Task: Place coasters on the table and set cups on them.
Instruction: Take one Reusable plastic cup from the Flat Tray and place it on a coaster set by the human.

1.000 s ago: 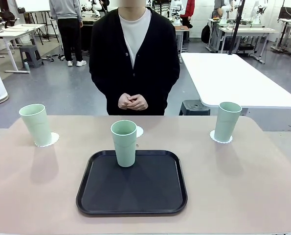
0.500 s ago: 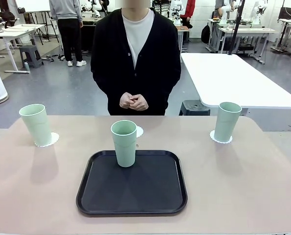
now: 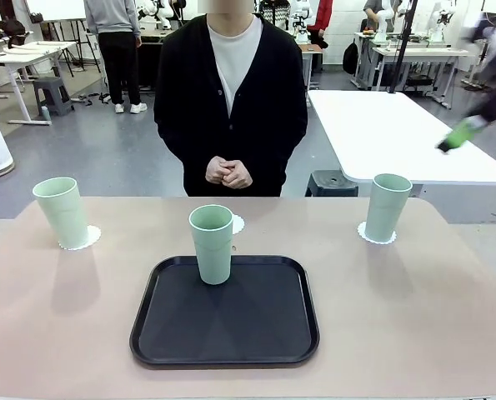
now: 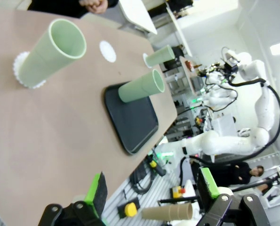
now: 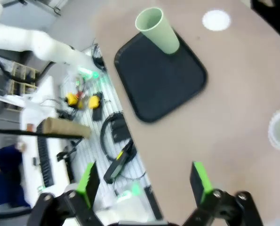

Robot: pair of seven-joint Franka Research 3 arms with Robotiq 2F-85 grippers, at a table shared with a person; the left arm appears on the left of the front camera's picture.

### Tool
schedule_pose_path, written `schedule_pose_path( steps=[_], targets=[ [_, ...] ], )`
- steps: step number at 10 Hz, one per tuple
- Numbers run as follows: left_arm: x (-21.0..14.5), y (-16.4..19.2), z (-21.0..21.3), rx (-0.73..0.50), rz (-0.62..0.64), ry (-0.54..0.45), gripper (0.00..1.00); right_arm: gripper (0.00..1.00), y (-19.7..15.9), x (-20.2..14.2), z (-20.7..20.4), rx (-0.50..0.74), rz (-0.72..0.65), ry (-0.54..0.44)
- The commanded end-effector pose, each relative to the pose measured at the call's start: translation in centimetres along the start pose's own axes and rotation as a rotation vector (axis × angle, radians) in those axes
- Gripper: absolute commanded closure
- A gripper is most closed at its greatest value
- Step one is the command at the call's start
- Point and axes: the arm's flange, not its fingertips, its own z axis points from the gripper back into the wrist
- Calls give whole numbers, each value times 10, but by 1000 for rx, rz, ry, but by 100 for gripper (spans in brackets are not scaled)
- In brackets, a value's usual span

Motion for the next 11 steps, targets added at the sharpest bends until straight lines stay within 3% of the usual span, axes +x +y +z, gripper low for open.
schedule_pose_path(
  steps=[1,3,5,8,9,11],
  targets=[
    [-2,-2,3,-5,-2,0,0,0,-19,9,-77,-64,99,-60],
    [-2,-2,3,-5,-2,0,0,0,-22,27,-142,-89,234,-65],
    [-2,-2,3,-5,-2,0,0,0,-26,30,-171,-81,299,-95],
    [-2,-2,3,-5,-2,0,0,0,-24,28,-171,28,266,-146],
    [-2,-2,3,-5,-2,0,0,0,-22,34,-178,-60,288,-79],
    [-2,-2,3,-5,-2,0,0,0,-22,34,-178,-60,288,-79]
  ],
)
